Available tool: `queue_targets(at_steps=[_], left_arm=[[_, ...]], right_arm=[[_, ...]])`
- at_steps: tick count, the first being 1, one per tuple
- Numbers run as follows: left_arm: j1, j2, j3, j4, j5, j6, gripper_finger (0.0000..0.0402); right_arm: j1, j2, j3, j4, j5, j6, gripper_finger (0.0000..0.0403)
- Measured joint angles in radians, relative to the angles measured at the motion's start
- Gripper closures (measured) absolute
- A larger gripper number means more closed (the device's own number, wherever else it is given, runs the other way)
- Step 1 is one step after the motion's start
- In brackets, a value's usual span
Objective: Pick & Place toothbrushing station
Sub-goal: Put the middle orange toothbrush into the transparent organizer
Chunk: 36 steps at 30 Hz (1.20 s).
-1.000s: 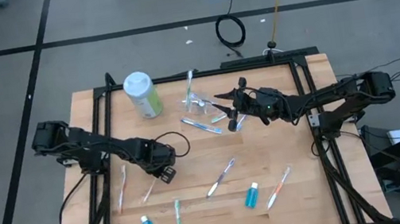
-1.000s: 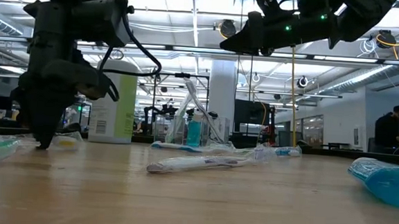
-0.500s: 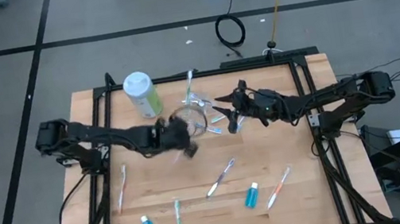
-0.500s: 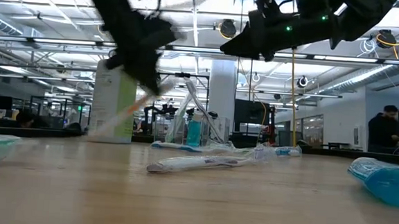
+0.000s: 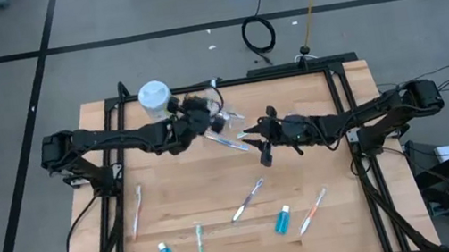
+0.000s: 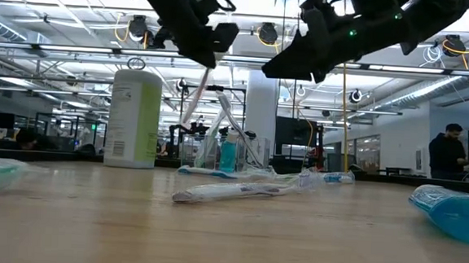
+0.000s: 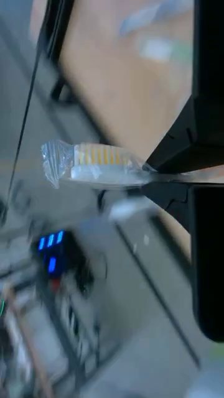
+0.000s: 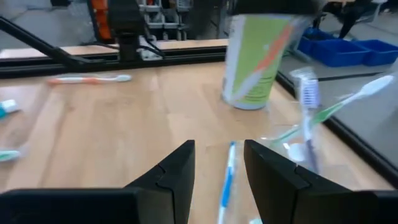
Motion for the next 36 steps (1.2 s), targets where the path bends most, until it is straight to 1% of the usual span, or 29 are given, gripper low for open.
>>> queue_targets(at_steps=[1,3,7,10,13,15,17,21,23,27,30,32,36], left_arm=[[0.014,0.000,0.000,0.012,-0.021,0.006,0.0392],[0.042,0.000,0.000,0.038,-0.026,0.022,0.0380],[0.090,0.000,0.000,0.126,0.022,0.061,0.0366],[0.124,0.000,-0.016,0.200,0.078,0.095,0.0374],[0.152,0.000,-0.042,0.257,0.074,0.118,0.0390],[0.172,0.000,-0.077,0.302,0.072,0.121,0.0395],[0.190,0.000,-0.128,0.371,0.081,0.112,0.0390],[0.215,-0.001,-0.236,0.562,0.168,0.113,0.0366],[0.221,-0.005,-0.276,0.642,0.219,0.111,0.0360],[0.223,-0.006,-0.329,0.707,0.192,0.159,0.0370],[0.221,-0.006,-0.333,0.703,0.190,0.164,0.0385],[0.213,-0.005,-0.335,0.719,0.208,0.162,0.0392],[0.186,-0.003,-0.337,0.775,0.224,0.161,0.0391]], right_arm=[[0.010,0.000,0.000,0.000,0.000,0.008,0.0273],[0.029,0.000,0.000,0.000,0.001,0.020,0.0273],[0.066,0.000,0.000,0.000,0.001,0.020,0.0273],[0.092,0.000,0.000,0.001,0.002,0.031,0.0273],[0.117,0.000,0.000,0.001,0.002,0.070,0.0273],[0.131,0.000,0.000,0.002,0.002,0.092,0.0273],[0.145,0.000,0.000,0.002,0.002,0.102,0.0273],[0.167,0.000,0.000,0.002,0.002,0.102,0.0273],[0.172,0.000,0.000,0.002,0.002,0.096,0.0273],[0.171,0.000,0.000,0.003,0.003,0.090,0.0273],[0.171,0.000,0.000,0.003,0.003,0.087,0.0273],[0.169,0.000,0.000,0.003,0.004,0.076,0.0273],[0.168,0.000,0.000,0.007,0.007,0.027,0.0273]])
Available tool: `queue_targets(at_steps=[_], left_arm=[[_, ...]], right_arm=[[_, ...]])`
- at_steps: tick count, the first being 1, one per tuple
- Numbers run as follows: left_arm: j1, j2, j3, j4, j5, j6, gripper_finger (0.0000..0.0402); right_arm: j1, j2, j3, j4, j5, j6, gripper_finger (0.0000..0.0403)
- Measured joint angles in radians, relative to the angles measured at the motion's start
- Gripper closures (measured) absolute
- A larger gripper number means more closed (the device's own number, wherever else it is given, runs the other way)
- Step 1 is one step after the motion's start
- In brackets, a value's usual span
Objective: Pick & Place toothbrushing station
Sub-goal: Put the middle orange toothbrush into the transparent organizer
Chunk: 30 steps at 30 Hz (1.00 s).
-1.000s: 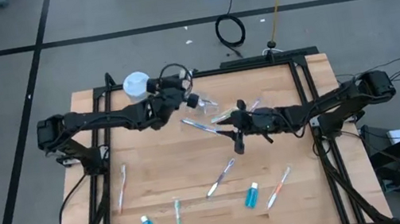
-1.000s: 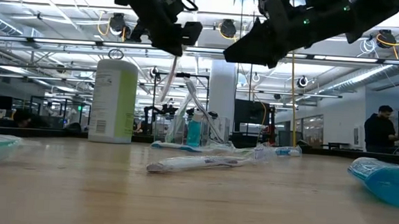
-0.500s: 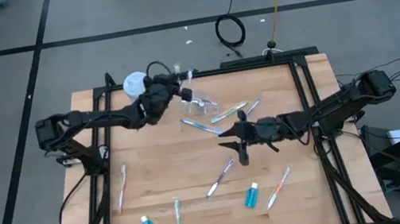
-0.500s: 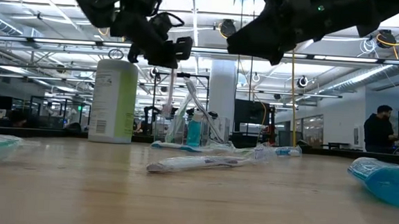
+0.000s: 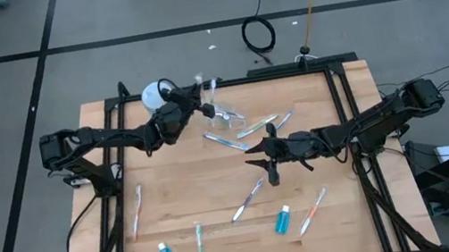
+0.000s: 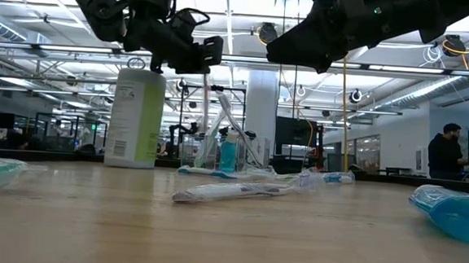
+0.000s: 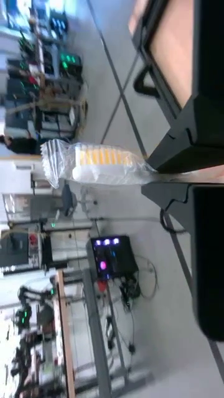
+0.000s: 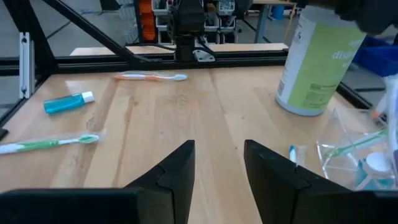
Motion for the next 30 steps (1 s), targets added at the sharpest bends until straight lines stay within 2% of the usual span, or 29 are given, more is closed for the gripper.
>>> queue_targets(at_steps=[5,10,15,23,30], left_arm=[[-0.019,0.001,-0.001,0.010,-0.006,-0.005,0.0373],[-0.023,0.001,0.000,-0.011,-0.024,-0.002,0.0389],[-0.023,0.003,0.005,0.043,-0.015,0.087,0.0391],[-0.060,-0.084,0.059,-0.018,-0.019,0.190,0.0369],[-0.134,-0.069,0.061,-0.086,-0.148,0.101,0.0370]], right_arm=[[0.000,0.000,0.000,0.003,0.000,-0.049,0.0273],[0.000,0.000,0.000,0.003,0.000,-0.064,0.0273],[0.000,0.000,0.000,0.003,0.000,-0.064,0.0273],[0.000,0.000,0.000,0.012,-0.001,-0.058,0.0273],[0.000,0.000,0.000,0.028,-0.003,-0.057,0.0273]])
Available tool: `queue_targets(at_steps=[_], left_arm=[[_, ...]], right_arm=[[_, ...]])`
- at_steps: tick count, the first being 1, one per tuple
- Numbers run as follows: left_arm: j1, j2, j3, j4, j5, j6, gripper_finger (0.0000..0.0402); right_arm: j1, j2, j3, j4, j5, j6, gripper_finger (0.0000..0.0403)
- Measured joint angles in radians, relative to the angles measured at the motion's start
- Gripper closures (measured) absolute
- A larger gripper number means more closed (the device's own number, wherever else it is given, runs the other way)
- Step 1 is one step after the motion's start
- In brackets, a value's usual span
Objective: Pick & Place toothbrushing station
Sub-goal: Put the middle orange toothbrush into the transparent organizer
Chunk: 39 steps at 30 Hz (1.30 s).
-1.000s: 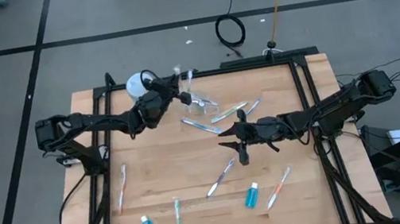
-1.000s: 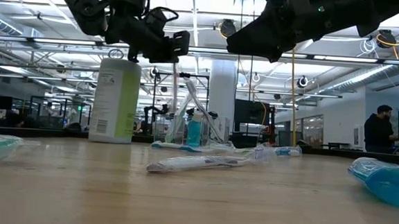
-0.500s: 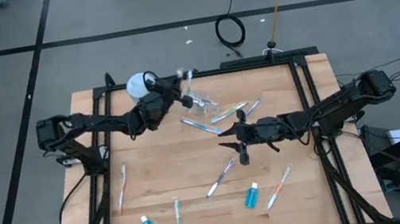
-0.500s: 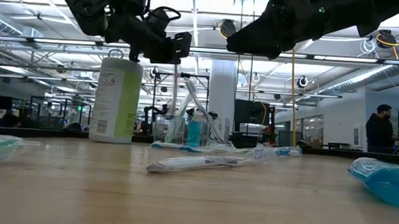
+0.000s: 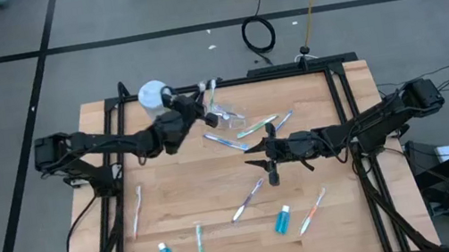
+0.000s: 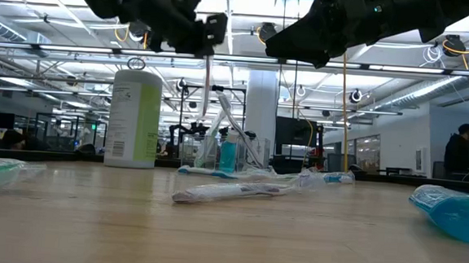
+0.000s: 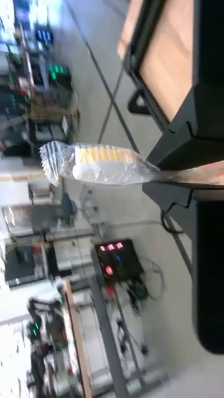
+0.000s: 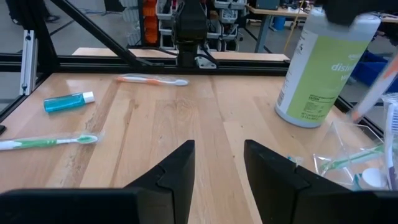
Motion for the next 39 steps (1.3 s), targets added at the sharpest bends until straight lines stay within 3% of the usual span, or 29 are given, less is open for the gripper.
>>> queue_targets(at_steps=[5,12,23,28,31,39], left_arm=[[-0.008,0.081,0.000,0.046,-0.098,-0.006,0.0394],[0.040,0.209,0.001,0.236,-0.103,0.015,0.0374],[0.081,0.268,0.000,0.199,-0.098,0.001,0.0372],[0.079,0.246,0.001,0.158,-0.098,0.121,0.0371],[0.077,0.241,0.001,0.126,-0.113,0.112,0.0370],[0.078,0.240,0.001,0.090,-0.153,0.061,0.0315]], right_arm=[[0.000,0.000,0.000,0.007,0.000,0.000,0.0273],[0.000,0.000,0.000,0.006,0.000,-0.005,0.0273],[0.000,0.000,0.000,0.006,0.000,-0.015,0.0273],[0.000,0.000,0.000,0.006,-0.001,-0.044,0.0273],[0.000,0.000,0.000,0.006,0.000,-0.077,0.0273],[-0.026,0.000,0.000,0.109,-0.001,-0.261,0.0273]])
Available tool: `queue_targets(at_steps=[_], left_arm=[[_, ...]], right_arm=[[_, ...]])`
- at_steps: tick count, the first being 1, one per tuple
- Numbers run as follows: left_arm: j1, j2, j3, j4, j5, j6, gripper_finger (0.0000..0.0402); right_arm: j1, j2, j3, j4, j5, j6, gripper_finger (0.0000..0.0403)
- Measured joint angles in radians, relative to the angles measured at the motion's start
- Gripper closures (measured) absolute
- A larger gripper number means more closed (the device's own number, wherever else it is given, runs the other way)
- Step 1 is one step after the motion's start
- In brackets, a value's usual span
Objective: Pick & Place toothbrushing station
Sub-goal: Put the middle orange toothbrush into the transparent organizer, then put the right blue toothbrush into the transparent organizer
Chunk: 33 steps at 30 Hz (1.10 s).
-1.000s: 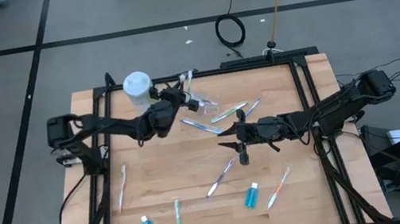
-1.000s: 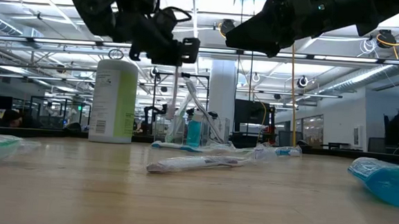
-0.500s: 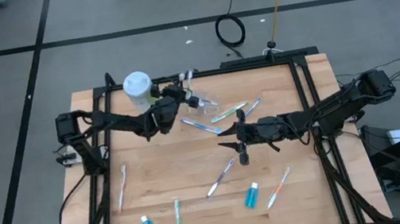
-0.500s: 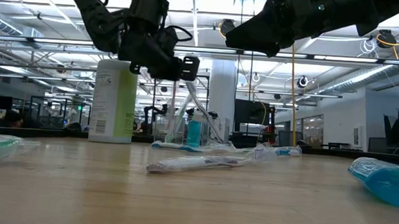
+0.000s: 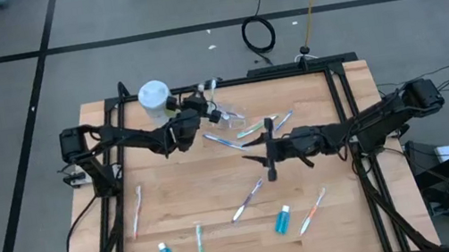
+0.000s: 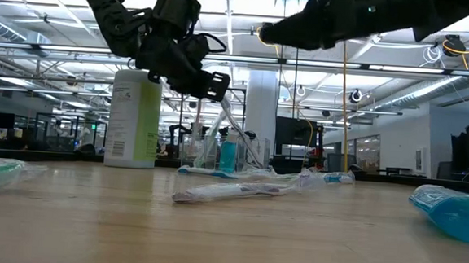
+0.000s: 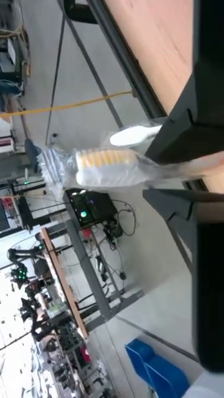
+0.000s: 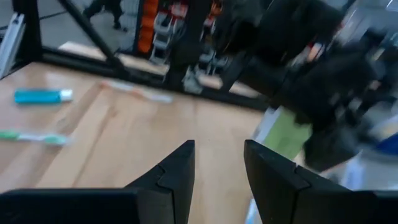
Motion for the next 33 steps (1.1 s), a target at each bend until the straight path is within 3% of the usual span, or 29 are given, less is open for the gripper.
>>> queue_targets(at_steps=[5,10,14,23,33], left_arm=[[-0.005,-0.003,0.000,-0.019,-0.006,-0.015,0.0270],[-0.016,-0.063,0.000,-0.172,-0.030,-0.051,0.0249],[-0.041,-0.152,-0.001,-0.240,-0.040,-0.056,0.0249],[-0.150,-0.406,-0.001,-0.330,-0.041,0.091,0.0249],[-0.302,-0.574,0.000,-0.595,0.015,-0.033,0.0249]], right_arm=[[-0.022,0.000,0.000,0.053,0.000,-0.042,0.0273],[-0.050,0.000,0.000,0.053,0.000,-0.042,0.0273],[-0.073,0.000,0.000,0.054,0.000,-0.042,0.0273],[-0.130,0.000,0.000,0.068,0.000,-0.111,0.0273],[-0.173,0.000,0.000,0.075,-0.003,-0.180,0.0245]])
